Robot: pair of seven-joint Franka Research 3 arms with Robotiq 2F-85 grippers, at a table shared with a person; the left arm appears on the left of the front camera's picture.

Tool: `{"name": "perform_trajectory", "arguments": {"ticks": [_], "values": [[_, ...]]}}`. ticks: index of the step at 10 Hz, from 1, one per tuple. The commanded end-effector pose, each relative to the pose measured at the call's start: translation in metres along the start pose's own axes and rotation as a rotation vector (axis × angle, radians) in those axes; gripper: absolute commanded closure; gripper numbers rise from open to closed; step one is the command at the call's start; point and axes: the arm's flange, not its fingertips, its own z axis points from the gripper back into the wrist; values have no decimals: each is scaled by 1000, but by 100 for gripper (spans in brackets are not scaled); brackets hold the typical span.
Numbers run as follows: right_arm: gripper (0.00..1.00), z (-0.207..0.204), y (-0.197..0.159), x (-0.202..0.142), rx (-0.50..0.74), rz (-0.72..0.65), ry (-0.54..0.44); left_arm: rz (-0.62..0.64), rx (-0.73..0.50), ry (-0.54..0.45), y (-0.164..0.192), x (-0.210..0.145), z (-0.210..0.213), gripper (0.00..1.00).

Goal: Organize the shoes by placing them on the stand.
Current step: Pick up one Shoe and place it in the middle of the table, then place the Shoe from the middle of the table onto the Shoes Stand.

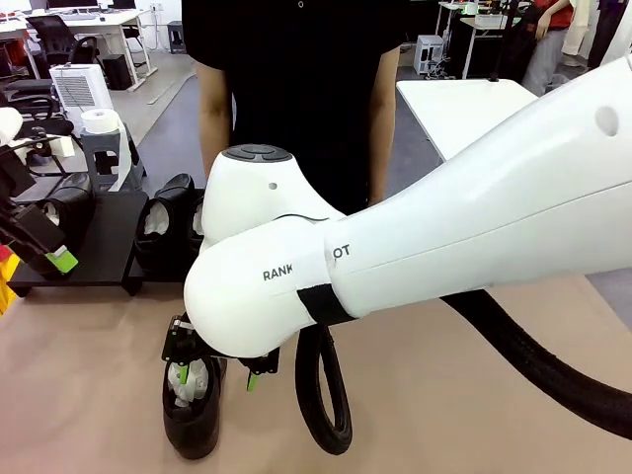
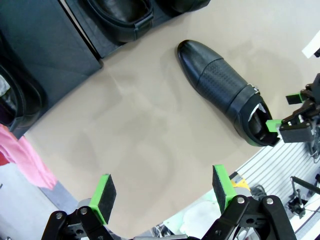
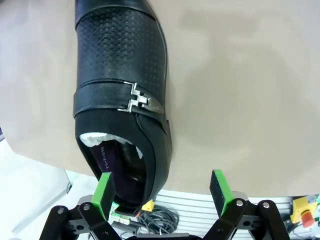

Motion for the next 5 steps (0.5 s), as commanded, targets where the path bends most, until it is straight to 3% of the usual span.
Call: {"name": "perform_trajectory", "arguments": {"ticks": [1, 5], "values": [[0, -7, 6, 4, -15, -13, -14, 4, -6, -18, 0, 0, -1, 0], [0, -7, 6, 4, -15, -13, -14, 4, -6, -18, 0, 0, -1, 0]]}}
